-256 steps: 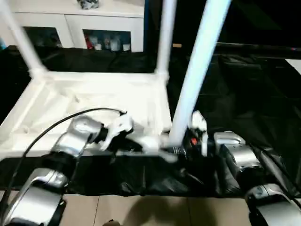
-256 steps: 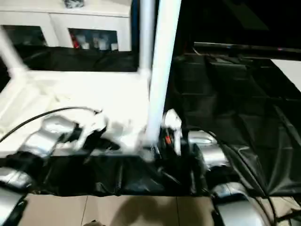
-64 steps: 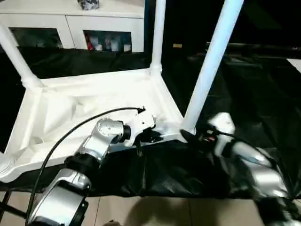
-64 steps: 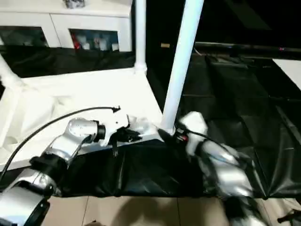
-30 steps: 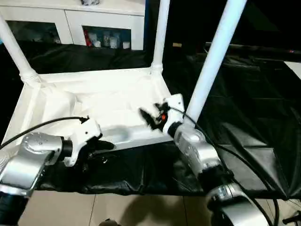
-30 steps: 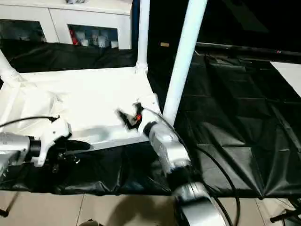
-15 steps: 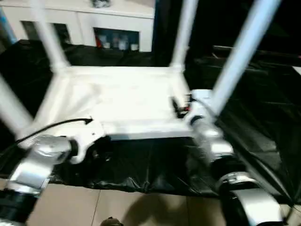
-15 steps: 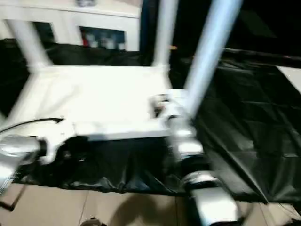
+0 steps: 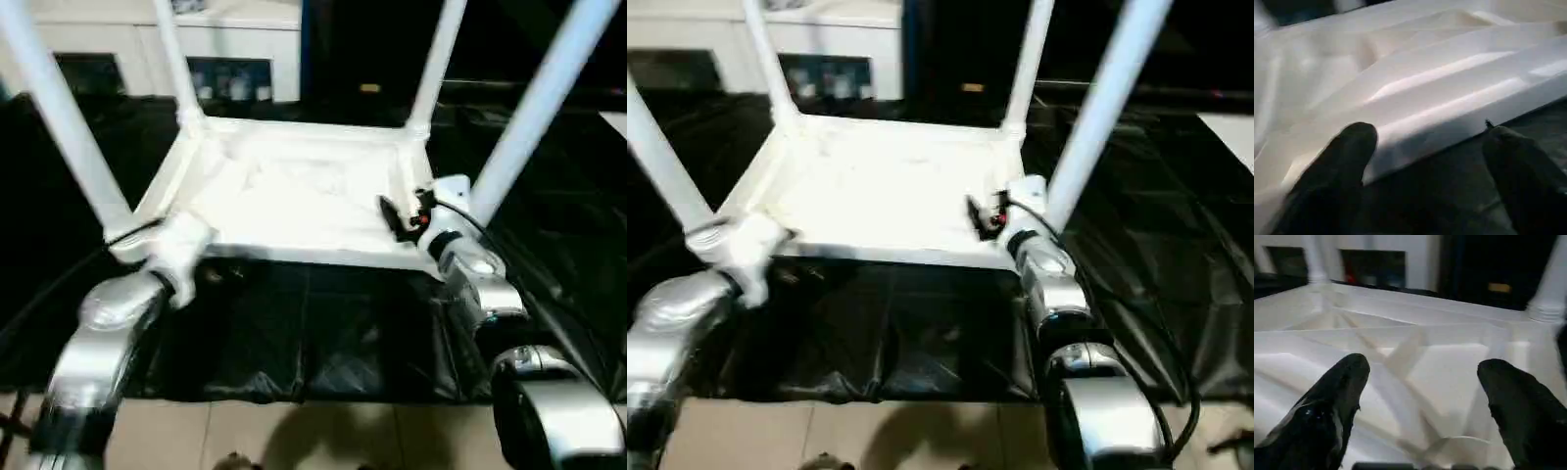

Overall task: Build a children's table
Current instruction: Rotate table base

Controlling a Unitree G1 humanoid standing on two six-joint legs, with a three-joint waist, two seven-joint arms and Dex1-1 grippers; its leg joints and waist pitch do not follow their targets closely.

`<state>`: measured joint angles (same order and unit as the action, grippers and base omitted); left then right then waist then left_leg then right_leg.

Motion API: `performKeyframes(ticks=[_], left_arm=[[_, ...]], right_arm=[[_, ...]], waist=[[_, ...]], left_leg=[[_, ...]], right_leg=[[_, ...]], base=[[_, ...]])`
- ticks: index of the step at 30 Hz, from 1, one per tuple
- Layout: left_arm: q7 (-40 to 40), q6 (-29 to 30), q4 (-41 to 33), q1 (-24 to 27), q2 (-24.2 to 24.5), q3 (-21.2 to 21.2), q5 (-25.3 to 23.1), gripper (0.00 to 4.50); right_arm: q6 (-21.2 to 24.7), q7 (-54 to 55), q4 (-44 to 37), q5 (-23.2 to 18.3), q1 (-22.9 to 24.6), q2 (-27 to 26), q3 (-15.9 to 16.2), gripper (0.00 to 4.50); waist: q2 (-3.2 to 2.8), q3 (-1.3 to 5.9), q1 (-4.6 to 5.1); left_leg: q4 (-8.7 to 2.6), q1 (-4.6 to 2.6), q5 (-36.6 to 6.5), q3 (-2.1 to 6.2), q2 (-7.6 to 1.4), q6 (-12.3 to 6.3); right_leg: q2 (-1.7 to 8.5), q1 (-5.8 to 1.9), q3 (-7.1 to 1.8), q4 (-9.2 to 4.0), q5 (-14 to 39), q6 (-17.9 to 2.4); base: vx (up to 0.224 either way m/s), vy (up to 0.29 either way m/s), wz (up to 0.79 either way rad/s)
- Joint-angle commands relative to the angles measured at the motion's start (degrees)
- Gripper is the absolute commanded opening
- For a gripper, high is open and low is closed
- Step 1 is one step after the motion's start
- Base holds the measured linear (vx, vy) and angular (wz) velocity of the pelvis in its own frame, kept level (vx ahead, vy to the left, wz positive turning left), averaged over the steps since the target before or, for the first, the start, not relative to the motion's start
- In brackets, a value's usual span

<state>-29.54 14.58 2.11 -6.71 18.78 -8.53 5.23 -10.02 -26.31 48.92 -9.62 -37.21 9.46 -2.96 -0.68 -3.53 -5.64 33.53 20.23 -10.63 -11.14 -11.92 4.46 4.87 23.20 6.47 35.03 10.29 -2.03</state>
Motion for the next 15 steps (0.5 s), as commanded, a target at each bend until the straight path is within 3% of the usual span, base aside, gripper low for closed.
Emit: performKeyframes(ticks=[1,2,3,4,6,8,11,12,15], left_arm=[[2.5,-1.5,-2.2,0.8,-0.7,-2.1,1.1,4.47],[7.8,-5.0,-4.3,4.0,-3.3,-4.5,0.3,4.47],[8.3,-5.3,-4.5,4.2,-3.5,-4.7,0.1,4.47],[12.8,-7.8,-5.1,6.0,-5.1,-6.1,-1.5,4.47],[17.8,-9.6,-5.1,7.1,-6.9,-7.9,-3.2,4.47],[19.9,-10.5,-5.0,7.1,-7.7,-8.8,-3.6,4.47],[21.6,-11.1,-4.4,6.5,-8.2,-9.6,-3.7,4.47],[22.1,-11.2,-3.5,5.7,-8.0,-10.0,-3.6,4.47],[22.4,-11.5,-0.3,2.9,-7.0,-10.8,-2.9,4.47]], right_arm=[[0.9,-1.3,-3.6,-1.0,1.1,-0.3,0.8,4.46],[2.9,-3.5,-12.6,-2.5,6.0,-0.9,2.1,4.46],[3.4,-3.7,-13.6,-2.7,6.6,-1.0,2.3,4.46],[7.4,-5.3,-21.4,-4.1,10.9,-1.2,4.3,4.46],[11.3,-5.2,-27.9,-3.9,14.8,-0.9,6.6,4.46],[11.5,-5.9,-31.4,-3.9,17.2,-0.5,7.7,4.46],[12.1,-6.4,-34.4,-3.9,19.3,0.1,8.5,4.46],[12.7,-6.5,-36.1,-3.7,20.6,0.5,9.1,4.46],[14.8,-4.3,-38.7,-2.8,22.9,0.6,8.9,4.46]], waist=[[-0.91,4.16,-0.12],[-1.19,3.95,0.0],[-1.05,3.95,-0.14],[-1.19,3.79,-0.02],[-1.12,3.71,0.01],[-0.78,3.47,-0.07],[-0.83,3.23,0.02],[-0.43,3.25,-0.19],[-0.54,3.4,-0.05]], left_leg=[[-3.47,0.08,-12.4,1.06,-1.5,-2.85],[-3.56,0.17,-13.6,1.12,-1.58,-2.99],[-3.65,0.17,-14.1,1.19,-1.83,-3.05],[-3.83,0.09,-15.2,1.27,-1.65,-3.22],[-4.08,-0.14,-16.9,1.37,-1.62,-2.73],[-4.22,-0.22,-18.6,1.46,-1.6,-1.99],[-4.27,-0.45,-20.9,1.63,-1.4,-1.36],[-4.12,-0.68,-20.3,1.55,-1.3,-1.44],[-4.33,-0.17,-18.8,1.81,-1.28,-1.24]], right_leg=[[3.35,-3.29,-3.31,-4.18,10.1,-10.9],[3.17,-3.32,-3.27,-4.38,10.6,-10.3],[3.34,-3.4,-3.26,-4.55,10.8,-9.6],[2.91,-3.29,-3.17,-4.8,12.0,-8.6],[2.87,-3.03,-3.08,-5.34,15.7,-6.6],[3.09,-2.87,-3.06,-5.73,19.8,-5.3],[3.28,-2.45,-3.03,-6.51,25.6,-2.9],[3.23,-2.22,-3.17,-6.73,26.3,-1.9],[3.13,-2.47,-3.19,-6.41,23.8,-1.7]], base=[[0.0,0.0,0.0],[0.0,0.0,0.0],[0.0,0.0,0.0],[0.0,0.0,0.0],[0.0,0.0,0.0],[0.0,0.0,0.0],[0.0,0.0,0.0],[0.0,0.0,0.0],[0.0,0.0,0.0]])
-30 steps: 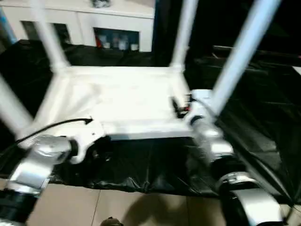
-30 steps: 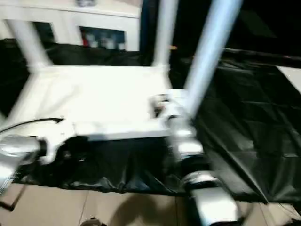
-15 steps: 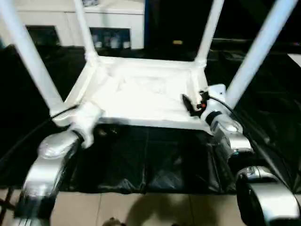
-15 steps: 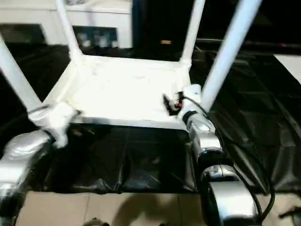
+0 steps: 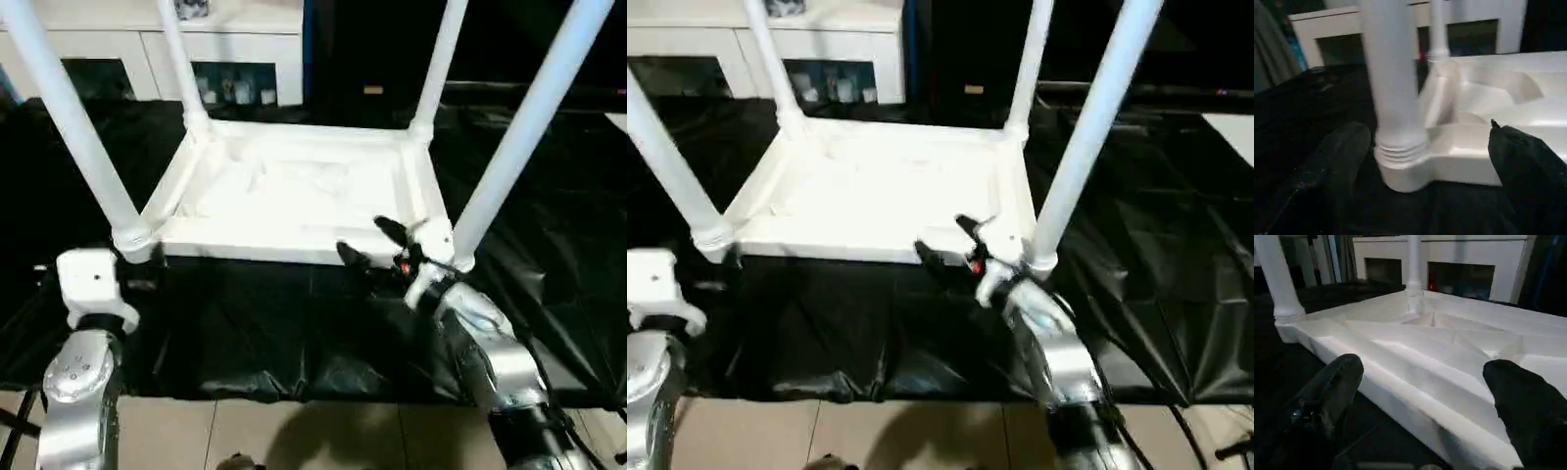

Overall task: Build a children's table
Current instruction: Rotate table base

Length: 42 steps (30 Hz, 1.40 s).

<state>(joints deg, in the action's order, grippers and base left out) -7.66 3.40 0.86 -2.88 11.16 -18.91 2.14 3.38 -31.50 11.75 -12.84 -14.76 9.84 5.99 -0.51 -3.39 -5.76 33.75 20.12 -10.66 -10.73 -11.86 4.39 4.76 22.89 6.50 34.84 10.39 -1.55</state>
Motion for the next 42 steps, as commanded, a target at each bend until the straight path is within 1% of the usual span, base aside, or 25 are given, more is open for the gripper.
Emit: performKeyframes(ticks=[1,3,4,5,6,10,14,16,17,18,19,20,21,23,25,26,28,29,30,34,35,36,38,39,42], left_arm=[[0.6,-0.4,1.4,-1.2,0.8,-0.5,0.2,4.47],[1.0,-1.8,7.3,-5.5,3.1,-1.4,0.9,4.47],[0.9,-1.9,7.9,-5.9,3.4,-1.5,0.9,4.47],[0.8,-2.4,10.3,-7.7,4.5,-1.9,1.2,4.47],[1.0,-2.8,11.8,-8.8,5.1,-2.2,1.1,4.47],[0.8,-3.1,18.0,-14.0,8.1,-3.1,1.4,4.47],[-2.2,-3.5,25.0,-18.9,10.4,-3.7,3.0,4.47],[-6.2,-3.1,29.1,-21.5,11.2,-3.5,5.0,4.47],[-7.6,-3.0,30.4,-22.3,11.5,-3.4,5.6,4.47],[-10.5,-2.5,32.1,-23.4,11.9,-3.1,6.7,4.47],[-13.7,-2.1,34.1,-24.5,12.3,-2.7,7.8,4.47],[-13.7,-2.1,34.1,-24.5,12.3,-2.7,7.8,4.47],[-15.6,-2.0,35.1,-25.1,12.5,-2.6,8.3,4.47],[-26.3,0.6,39.4,-27.6,13.6,-1.6,10.8,4.47],[-32.3,2.1,41.9,-28.8,14.5,-0.6,11.6,4.47],[-36.9,3.1,43.9,-29.8,15.4,0.1,12.0,4.47],[-39.7,3.5,45.3,-30.5,16.0,0.4,12.1,4.47],[-44.1,5.2,47.7,-32.0,17.0,0.9,12.4,4.47],[-48.3,6.8,49.7,-33.4,18.0,1.4,13.0,4.47],[-55.0,10.6,51.1,-35.1,19.2,2.3,14.8,4.47],[-59.9,13.3,50.1,-35.1,19.7,4.0,15.5,4.47],[-59.9,13.3,50.1,-35.1,19.7,4.0,15.5,4.47],[-65.8,16.0,46.5,-34.2,19.4,7.1,16.4,4.47],[-66.4,16.2,46.3,-34.2,19.3,7.4,16.4,4.47],[-71.1,18.9,41.4,-33.3,17.8,10.4,17.8,4.47]], right_arm=[[1.8,1.1,-1.8,0.4,0.8,0.3,-0.1,4.46],[8.5,4.7,-5.4,1.1,3.7,0.6,-1.5,4.46],[8.9,5.0,-5.5,1.2,3.8,0.6,-1.6,4.46],[10.7,6.5,-5.4,1.7,4.2,0.7,-2.2,4.46],[11.4,7.2,-5.3,1.9,4.3,0.8,-2.4,4.46],[13.0,7.4,-5.2,2.2,4.4,1.7,-2.0,4.46],[14.1,7.3,-5.5,1.6,4.2,1.6,-1.8,4.46],[15.5,7.6,-6.1,1.5,4.0,1.6,-1.8,4.46],[16.0,7.7,-6.3,1.5,4.0,1.6,-1.7,4.46],[16.7,7.7,-6.5,1.5,3.9,1.7,-1.5,4.46],[17.7,7.6,-6.9,1.5,3.8,1.8,-1.4,4.46],[17.7,7.6,-6.9,1.5,3.8,1.8,-1.4,4.46],[18.0,7.6,-7.0,1.6,3.7,1.9,-1.2,4.46],[19.3,7.2,-6.8,2.1,3.4,2.3,-0.4,4.46],[19.6,7.1,-6.4,2.3,3.1,2.4,-0.2,4.46],[19.5,7.0,-5.7,2.7,2.7,2.4,0.0,4.46],[19.4,7.0,-5.3,2.9,2.4,2.4,0.1,4.46],[19.4,7.0,-4.5,3.1,1.8,2.4,0.1,4.46],[19.7,7.0,-4.0,3.4,1.3,2.5,0.2,4.46],[20.5,7.3,-3.9,3.7,0.9,2.7,0.3,4.46],[20.9,7.4,-4.2,3.8,1.0,2.9,0.3,4.46],[20.9,7.4,-4.2,3.8,1.0,2.9,0.3,4.46],[21.2,7.7,-4.4,3.9,1.3,3.1,0.1,4.46],[21.2,7.7,-4.3,3.9,1.3,3.2,0.1,4.46],[21.0,8.2,-3.7,4.1,1.5,3.3,-0.1,4.46]], waist=[[-0.66,3.4,0.06],[-0.45,3.53,-0.02],[-0.5,3.49,-0.06],[-0.45,3.71,-0.06],[-0.62,3.75,-0.06],[-0.6,3.8,0.1],[-0.59,3.76,0.04],[-0.71,3.85,-0.09],[0.17,3.77,0.04],[-0.19,3.86,-0.21],[-0.07,3.81,-0.31],[-0.16,3.91,-0.34],[0.09,3.94,-0.32],[0.0,3.89,-0.62],[-0.04,3.77,-0.89],[0.35,3.7,-1.27],[0.11,3.67,-1.56],[0.41,3.54,-1.73],[0.4,3.58,-1.98],[0.36,3.71,-2.2],[0.25,3.81,-2.21],[0.32,3.83,-2.21],[0.49,3.86,-2.26],[0.49,3.81,-2.28],[0.55,3.71,-2.16]], left_leg=[[-4.48,-0.09,-18.7,1.4,-1.31,-1.17],[-4.48,0.0,-17.0,1.45,-1.22,-1.32],[-4.46,0.0,-16.5,1.42,-1.09,-1.34],[-4.46,0.01,-15.9,1.58,-1.26,-1.04],[-4.36,-0.08,-15.4,1.47,-1.14,-0.73],[-4.26,0.05,-15.3,1.41,-1.19,-0.37],[-4.24,-0.14,-14.9,1.39,-0.98,-0.56],[-4.29,-0.31,-15.1,1.48,-1.16,-0.06],[-4.31,-0.16,-14.7,1.4,-1.18,-0.24],[-4.33,-0.21,-14.1,1.49,-1.35,-0.02],[-4.26,-0.23,-13.4,1.34,-1.15,-0.21],[-4.25,-0.21,-13.2,1.33,-1.22,-0.1],[-4.29,-0.14,-13.1,1.38,-1.54,0.06],[-4.32,-0.4,-12.5,1.26,-1.34,0.01],[-4.33,-0.65,-13.4,1.2,-1.48,0.34],[-4.52,-0.79,-13.9,1.19,-1.57,0.59],[-4.57,-0.89,-14.2,1.22,-1.5,0.87],[-4.7,-0.86,-14.5,1.23,-1.59,1.13],[-4.75,-1.19,-15.2,1.23,-1.66,1.48],[-4.83,-1.0,-14.3,1.34,-1.8,2.19],[-4.81,-0.81,-13.5,1.37,-1.77,2.17],[-4.76,-0.66,-12.9,1.29,-1.72,2.04],[-4.76,-0.64,-12.3,1.27,-1.8,1.87],[-4.66,-0.6,-12.0,1.15,-1.76,1.72],[-4.67,-0.46,-12.5,1.2,-1.72,1.68]], right_leg=[[3.23,-2.17,-3.24,-6.1,23.0,-2.2],[3.16,-2.32,-3.42,-5.77,20.3,-2.6],[3.0,-2.3,-3.45,-5.83,19.8,-2.3],[3.2,-2.43,-3.48,-5.48,17.9,-3.1],[3.11,-2.31,-3.48,-5.33,16.6,-3.8],[3.46,-2.65,-3.49,-5.04,15.2,-5.0],[3.48,-2.59,-3.49,-5.24,16.0,-4.9],[3.63,-2.56,-3.56,-5.09,16.0,-5.4],[3.61,-2.63,-3.6,-5.18,15.9,-5.4],[3.86,-2.66,-3.69,-4.82,15.0,-6.1],[3.82,-2.59,-3.74,-4.86,14.8,-6.3],[3.85,-2.65,-3.77,-4.66,14.3,-6.4],[3.96,-2.72,-3.8,-4.47,13.0,-6.9],[4.13,-2.58,-3.91,-4.54,14.1,-6.9],[4.19,-2.34,-3.93,-4.71,15.0,-7.0],[4.32,-2.28,-4.07,-4.79,16.2,-6.9],[4.35,-2.16,-4.1,-4.92,17.1,-6.6],[4.36,-2.15,-4.21,-4.85,17.4,-6.4],[4.53,-1.96,-4.34,-4.91,18.0,-6.5],[4.62,-2.2,-4.61,-4.21,14.5,-7.8],[4.68,-2.43,-4.66,-3.96,12.9,-8.3],[4.69,-2.54,-4.66,-3.87,12.1,-8.6],[4.89,-2.73,-4.73,-3.85,11.6,-9.0],[4.78,-2.65,-4.74,-3.86,11.3,-9.2],[4.88,-2.84,-4.69,-4.14,13.7,-9.0]], base=[[0.0,0.0,0.0],[0.0,0.0,0.0],[0.0,0.0,0.0],[0.0,0.0,0.0],[0.0,0.0,0.0],[0.0,0.0,0.0],[0.0,0.0,0.0],[0.0,0.0,0.0],[0.0,0.0,0.0],[0.0,0.0,0.0],[0.0,0.0,0.0],[0.0,0.0,0.0],[0.0,0.0,0.0],[0.0,0.0,0.0],[0.0,0.0,0.0],[0.0,0.0,0.0],[0.0,0.0,0.0],[0.0,0.0,0.0],[0.0,0.0,0.0],[0.0,0.0,0.0],[0.0,0.0,0.0],[0.0,0.0,0.0],[0.0,0.0,0.0],[0.0,0.0,0.0],[0.0,0.0,0.0]])
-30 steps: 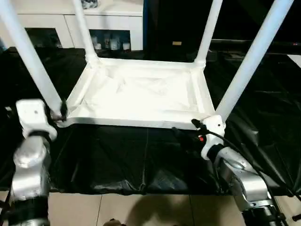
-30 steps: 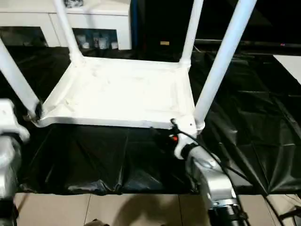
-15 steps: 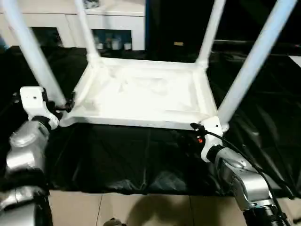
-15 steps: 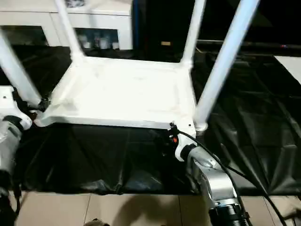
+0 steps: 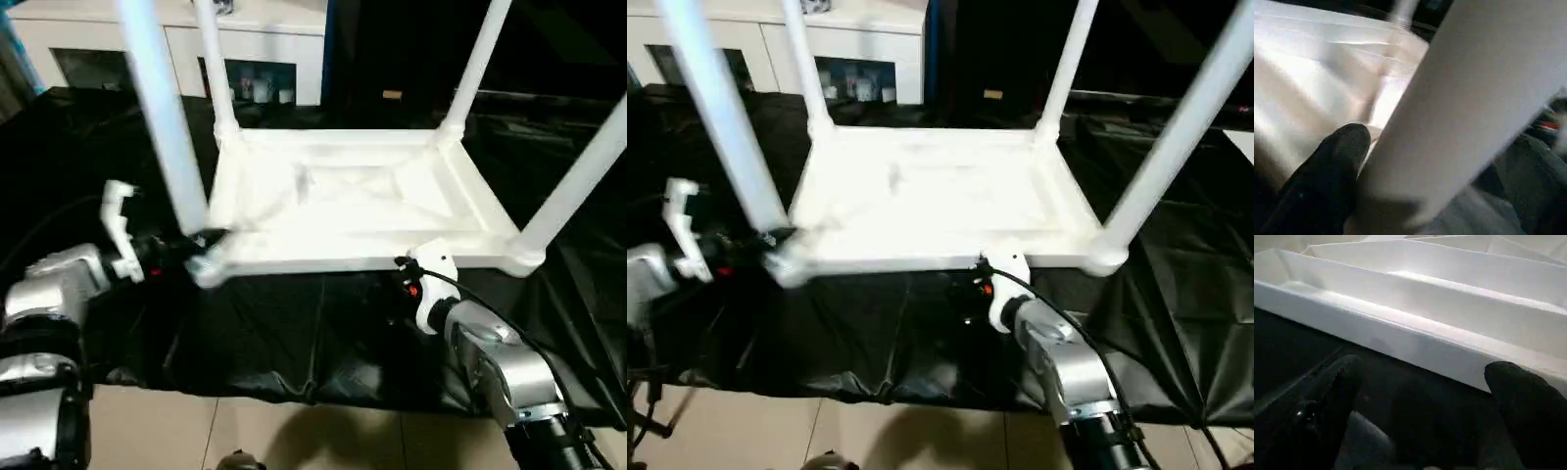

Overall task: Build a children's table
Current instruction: Rotate table base

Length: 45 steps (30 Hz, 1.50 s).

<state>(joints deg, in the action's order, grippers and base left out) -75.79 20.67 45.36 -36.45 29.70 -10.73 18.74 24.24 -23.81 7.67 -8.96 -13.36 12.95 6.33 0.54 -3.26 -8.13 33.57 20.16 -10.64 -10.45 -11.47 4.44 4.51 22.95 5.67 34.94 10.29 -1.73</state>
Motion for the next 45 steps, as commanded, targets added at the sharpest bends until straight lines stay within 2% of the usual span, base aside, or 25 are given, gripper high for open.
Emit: performKeyframes(ticks=[1,2,4,5,7,8,9,10,11,13,17,19,21,23,24,27,31,32,33,34,36,37,38,42,45], left_arm=[[-3.7,2.5,-4.3,0.5,-0.9,2.8,1.6,4.47],[-5.9,5.8,-9.8,1.9,-1.6,4.9,3.5,4.47],[-6.7,7.8,-13.9,3.0,-2.0,6.2,5.0,4.47],[-7.2,10.3,-18.4,4.2,-2.3,7.2,6.9,4.47],[-7.4,13.0,-23.3,5.5,-2.7,8.0,8.9,4.47],[-7.0,14.9,-26.5,6.1,-3.1,8.2,10.6,4.47],[-6.8,16.3,-28.3,6.4,-3.6,8.1,11.8,4.47],[-6.7,16.3,-28.4,6.4,-3.6,8.1,11.9,4.47],[-6.1,18.1,-31.4,6.9,-4.4,7.9,13.7,4.47],[-5.4,18.7,-32.5,7.1,-4.9,7.6,14.3,4.47],[-3.6,19.1,-34.1,7.8,-5.4,6.9,14.5,4.47],[-1.8,20.5,-36.1,8.8,-5.4,6.5,15.4,4.47],[-1.1,21.2,-37.1,9.4,-5.2,6.4,16.0,4.47],[0.0,22.5,-39.1,10.4,-5.1,6.1,17.1,4.47],[0.0,22.5,-39.1,10.4,-5.1,6.1,17.1,4.47],[0.3,23.6,-40.4,11.0,-5.1,6.1,17.9,4.47],[0.3,24.6,-42.0,11.6,-4.9,6.6,18.8,4.47],[1.0,25.7,-44.1,12.1,-5.0,7.0,19.8,4.47],[1.0,25.7,-44.1,12.1,-5.0,7.0,19.8,4.47],[1.3,26.2,-45.0,12.4,-5.0,7.0,20.4,4.47],[1.9,27.8,-47.3,12.9,-5.3,7.2,22.0,4.47],[2.3,28.7,-48.7,13.3,-5.5,7.2,23.0,4.47],[3.1,30.1,-50.8,13.7,-6.1,7.4,24.5,4.47],[4.5,31.3,-53.1,14.1,-7.7,8.2,25.5,4.47],[6.1,31.4,-53.7,13.8,-9.6,9.4,25.7,4.47]], right_arm=[[0.2,0.6,0.4,0.3,0.1,0.1,-0.5,4.46],[-0.1,1.2,0.4,0.5,0.3,0.1,-0.9,4.46],[-0.5,1.9,0.3,0.8,0.3,0.0,-1.4,4.46],[-1.2,3.0,0.5,0.9,0.2,0.0,-2.6,4.46],[-2.2,4.8,0.9,1.2,-0.1,0.1,-4.2,4.46],[-2.8,6.2,1.4,1.3,-0.5,0.3,-5.5,4.46],[-3.8,7.7,2.0,1.7,-0.8,0.5,-6.7,4.46],[-3.9,7.9,2.1,1.7,-0.8,0.5,-6.8,4.46],[-5.3,11.2,3.3,2.2,-1.6,0.8,-9.3,4.46],[-7.3,14.6,4.7,3.2,-2.3,1.5,-11.4,4.46],[-8.9,20.0,7.7,4.6,-3.7,2.4,-14.0,4.46],[-10.1,22.8,11.1,5.7,-4.9,3.1,-15.0,4.46],[-10.9,23.7,13.2,6.0,-5.5,3.3,-15.2,4.46],[-13.0,24.1,21.0,7.1,-8.6,3.6,-14.6,4.46],[-13.0,24.1,21.0,7.1,-8.6,3.6,-14.6,4.46],[-16.2,22.4,30.3,6.4,-13.5,2.4,-14.4,4.46],[-18.5,20.8,36.0,5.8,-17.2,1.3,-14.3,4.46],[-19.8,20.3,39.2,6.8,-19.3,0.5,-13.3,4.46],[-19.8,20.3,39.2,6.8,-19.3,0.5,-13.3,4.46],[-20.8,19.9,40.6,6.8,-20.4,0.0,-13.2,4.46],[-22.5,19.0,43.4,7.1,-22.4,-1.1,-12.6,4.46],[-23.6,18.4,45.0,7.2,-23.5,-1.7,-12.4,4.46],[-24.9,17.3,46.8,7.4,-24.8,-2.8,-11.8,4.46],[-26.0,15.9,48.8,8.0,-26.2,-5.0,-10.6,4.46],[-27.1,14.3,50.6,8.8,-27.1,-7.5,-9.0,4.46]], waist=[[-0.5,3.61,0.23],[-0.85,3.62,0.28],[-0.54,3.56,0.55],[-0.8,3.63,0.65],[-0.54,3.56,1.0],[-0.78,3.59,1.16],[-0.63,3.58,1.32],[-0.64,3.55,1.35],[-0.65,3.56,1.52],[-0.48,3.51,1.74],[-0.23,3.63,1.86],[-0.25,3.67,1.96],[-0.3,3.73,2.07],[-0.38,3.82,2.18],[-0.35,3.8,2.28],[-0.36,3.85,2.59],[-0.4,3.89,3.16],[0.09,3.81,3.22],[-0.11,3.97,3.2],[0.16,3.91,3.35],[0.01,3.87,3.57],[0.3,3.87,3.67],[0.17,3.83,3.92],[0.23,3.73,4.46],[0.03,3.76,4.47]], left_leg=[[-4.53,-0.48,-12.6,0.97,-2.16,1.71],[-4.55,-0.54,-13.0,1.05,-2.33,1.96],[-4.61,-0.37,-12.7,0.98,-2.28,1.93],[-4.47,-0.41,-12.9,0.91,-2.17,1.96],[-4.42,-0.4,-12.6,0.79,-2.03,1.61],[-4.35,-0.37,-12.5,0.75,-1.99,1.6],[-4.33,-0.34,-12.4,0.73,-1.97,1.57],[-4.29,-0.35,-12.3,0.71,-1.85,1.6],[-4.26,-0.36,-12.2,0.69,-1.82,1.49],[-4.19,-0.34,-12.1,0.64,-1.62,1.5],[-4.03,-0.41,-10.6,0.52,-1.39,1.0],[-3.95,-0.42,-10.1,0.45,-1.31,1.04],[-3.76,-0.32,-10.2,0.33,-1.13,0.71],[-3.74,-0.33,-10.0,0.36,-1.13,0.52],[-3.7,-0.28,-10.0,0.34,-1.02,0.44],[-3.62,-0.24,-10.3,0.33,-1.09,0.19],[-3.62,-0.19,-10.2,0.41,-1.19,-0.03],[-3.62,-0.14,-9.8,0.32,-1.19,-0.25],[-3.57,-0.1,-9.6,0.4,-1.29,-0.13],[-3.52,-0.03,-9.3,0.25,-1.2,-0.41],[-3.43,0.07,-8.7,0.21,-1.15,-0.81],[-3.43,0.08,-8.8,0.18,-1.22,-0.88],[-3.43,0.27,-9.1,0.22,-1.22,-0.8],[-3.38,0.21,-8.7,0.11,-1.25,-1.47],[-3.36,0.07,-8.8,0.13,-1.32,-1.54]], right_leg=[[5.2,-2.99,-3.86,-4.17,14.0,-8.8],[5.28,-2.96,-3.88,-4.13,14.3,-8.9],[5.04,-3.02,-3.87,-4.07,13.7,-9.4],[5.03,-3.03,-3.88,-3.92,13.4,-9.7],[4.79,-2.97,-3.84,-4.18,13.8,-9.8],[4.72,-3.04,-3.83,-4.19,13.7,-9.7],[4.65,-3.1,-3.77,-4.19,13.8,-9.8],[4.56,-3.09,-3.73,-4.21,14.1,-9.7],[4.51,-3.08,-3.73,-4.23,14.3,-9.5],[4.27,-3.07,-3.62,-4.35,15.2,-8.8],[3.92,-3.06,-3.58,-4.36,15.3,-7.0],[3.71,-3.01,-3.54,-4.16,13.5,-7.5],[3.64,-3.15,-3.52,-4.04,12.6,-7.7],[3.61,-3.1,-3.42,-3.95,12.2,-7.9],[3.56,-3.11,-3.36,-3.96,12.1,-8.3],[3.58,-3.2,-3.34,-3.83,11.7,-8.8],[3.59,-3.31,-3.32,-3.61,11.1,-9.6],[3.46,-3.36,-3.35,-3.68,10.7,-9.5],[3.69,-3.42,-3.35,-3.26,10.2,-10.0],[3.59,-3.44,-3.36,-3.42,10.1,-10.2],[3.64,-3.46,-3.4,-3.37,10.2,-10.4],[3.68,-3.41,-3.41,-3.34,10.3,-10.5],[3.77,-3.52,-3.35,-3.31,11.2,-10.6],[3.5,-3.33,-3.42,-3.31,11.1,-10.9],[3.54,-3.27,-3.48,-3.27,11.0,-10.9]], base=[[0.0,0.0,0.0],[0.0,0.0,0.0],[0.0,0.0,0.0],[0.0,0.0,0.0],[0.0,0.0,0.0],[0.0,0.0,0.0],[0.0,0.0,0.0],[0.0,0.0,0.0],[0.0,0.0,0.0],[0.0,0.0,0.0],[0.0,0.0,0.0],[0.0,0.0,0.0],[0.0,0.0,0.0],[0.0,0.0,0.0],[0.0,0.0,0.0],[0.0,0.0,0.0],[0.0,0.0,0.0],[0.0,0.0,0.0],[0.0,0.0,0.0],[0.0,0.0,0.0],[0.0,0.0,0.0],[0.0,0.0,0.0],[0.0,0.0,0.0],[0.0,0.0,0.0],[0.0,0.0,0.0]])
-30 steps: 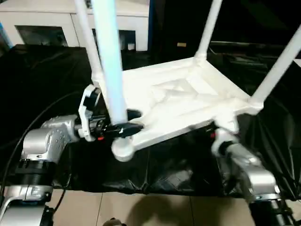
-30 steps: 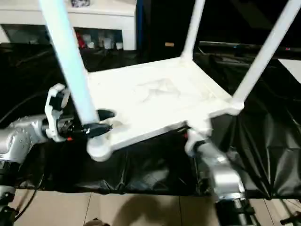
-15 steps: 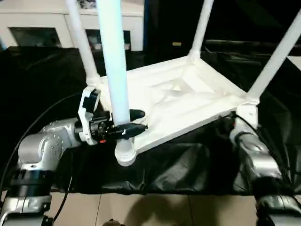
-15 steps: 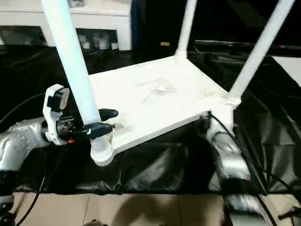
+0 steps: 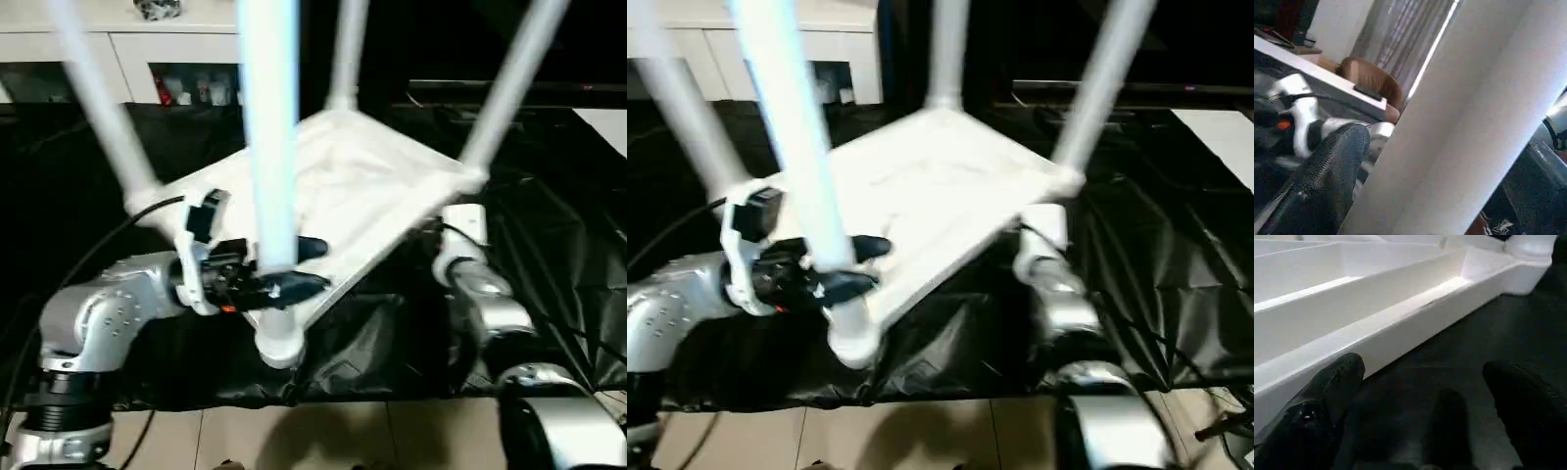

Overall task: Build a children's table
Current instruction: Rotate table base

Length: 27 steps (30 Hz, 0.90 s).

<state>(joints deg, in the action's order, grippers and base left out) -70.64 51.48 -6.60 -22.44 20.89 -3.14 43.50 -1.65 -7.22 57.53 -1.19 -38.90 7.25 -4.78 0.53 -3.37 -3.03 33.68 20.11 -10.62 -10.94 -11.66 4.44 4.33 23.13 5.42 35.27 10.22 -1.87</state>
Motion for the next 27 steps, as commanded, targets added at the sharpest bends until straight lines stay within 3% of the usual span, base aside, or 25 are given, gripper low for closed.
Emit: performKeyframes(ticks=[1,8,11,12,17,18,20,23,27], left_arm=[[1.0,0.6,-1.7,-0.3,-0.8,1.8,1.0,4.47],[4.2,-1.8,0.8,-3.3,-4.6,4.5,-1.2,4.47],[4.9,-2.8,1.5,-4.0,-5.5,5.2,-2.0,4.47],[6.6,-5.5,4.0,-5.4,-7.2,5.7,-4.0,4.47],[9.6,-10.8,8.2,-7.1,-9.3,6.7,-8.0,4.47],[10.6,-13.1,10.1,-7.7,-9.8,7.2,-9.7,4.47],[11.6,-15.0,11.4,-8.0,-10.4,7.0,-10.6,4.47],[11.3,-15.6,11.3,-8.4,-12.3,7.3,-9.8,4.47],[10.5,-14.7,9.9,-8.0,-13.5,8.2,-8.6,4.47]], right_arm=[[-1.2,-2.3,0.8,1.1,-1.6,-1.8,2.1,4.46],[-4.5,-7.3,4.2,1.0,-2.3,-4.8,3.1,4.46],[-4.7,-9.4,4.1,0.5,-2.0,-5.3,3.4,4.46],[-5.3,-12.5,3.9,0.4,-1.5,-6.0,4.2,4.46],[-6.3,-11.6,5.1,1.0,-1.6,-6.1,4.2,4.46],[-6.9,-11.8,5.6,0.6,-1.8,-5.9,3.4,4.46],[-7.2,-13.5,5.6,-0.2,-1.7,-5.8,2.8,4.46],[-7.9,-21.0,3.8,-1.5,-0.3,-6.2,3.5,4.46],[-8.3,-21.5,3.9,-1.4,-0.1,-6.8,3.8,4.46]], waist=[[0.06,3.85,-0.61],[-0.45,3.92,-0.74],[-0.24,3.98,-0.83],[-0.73,3.95,-0.79],[-0.44,4.05,-0.86],[-0.8,4.05,-0.84],[-0.89,4.11,-0.9],[-0.62,4.09,-0.76],[-0.59,4.08,-0.86]], left_leg=[[-3.46,0.11,-9.1,0.58,-1.14,-1.44],[-3.53,-0.11,-10.4,0.61,-1.24,-1.01],[-3.55,0.06,-9.8,0.73,-1.33,-1.33],[-3.51,0.06,-9.9,0.71,-1.26,-1.43],[-3.46,0.04,-9.8,0.82,-1.29,-1.37],[-3.44,-0.07,-10.1,0.76,-1.29,-1.45],[-3.46,-0.04,-10.3,0.83,-1.36,-1.41],[-3.41,0.24,-11.0,0.77,-1.37,-2.14],[-3.4,0.14,-10.5,0.82,-1.5,-2.37]], right_leg=[[3.73,-3.42,-3.23,-3.67,11.2,-10.9],[3.69,-3.38,-3.31,-3.67,10.7,-11.2],[3.76,-3.64,-3.33,-3.45,9.4,-11.5],[3.73,-3.57,-3.29,-3.65,9.2,-11.7],[3.92,-3.73,-3.28,-3.85,10.9,-11.3],[3.79,-3.5,-3.25,-3.98,10.6,-11.4],[3.85,-3.64,-3.25,-3.75,9.6,-12.0],[3.84,-3.9,-3.19,-3.84,9.5,-12.5],[4.02,-3.78,-3.17,-3.95,10.7,-13.0]], base=[[0.0,0.0,0.0],[0.0,0.0,0.0],[0.0,0.0,0.0],[0.0,0.0,0.0],[0.0,0.0,0.0],[0.0,0.0,0.0],[0.0,0.0,0.0],[0.0,0.0,0.0],[0.0,0.0,0.0]])
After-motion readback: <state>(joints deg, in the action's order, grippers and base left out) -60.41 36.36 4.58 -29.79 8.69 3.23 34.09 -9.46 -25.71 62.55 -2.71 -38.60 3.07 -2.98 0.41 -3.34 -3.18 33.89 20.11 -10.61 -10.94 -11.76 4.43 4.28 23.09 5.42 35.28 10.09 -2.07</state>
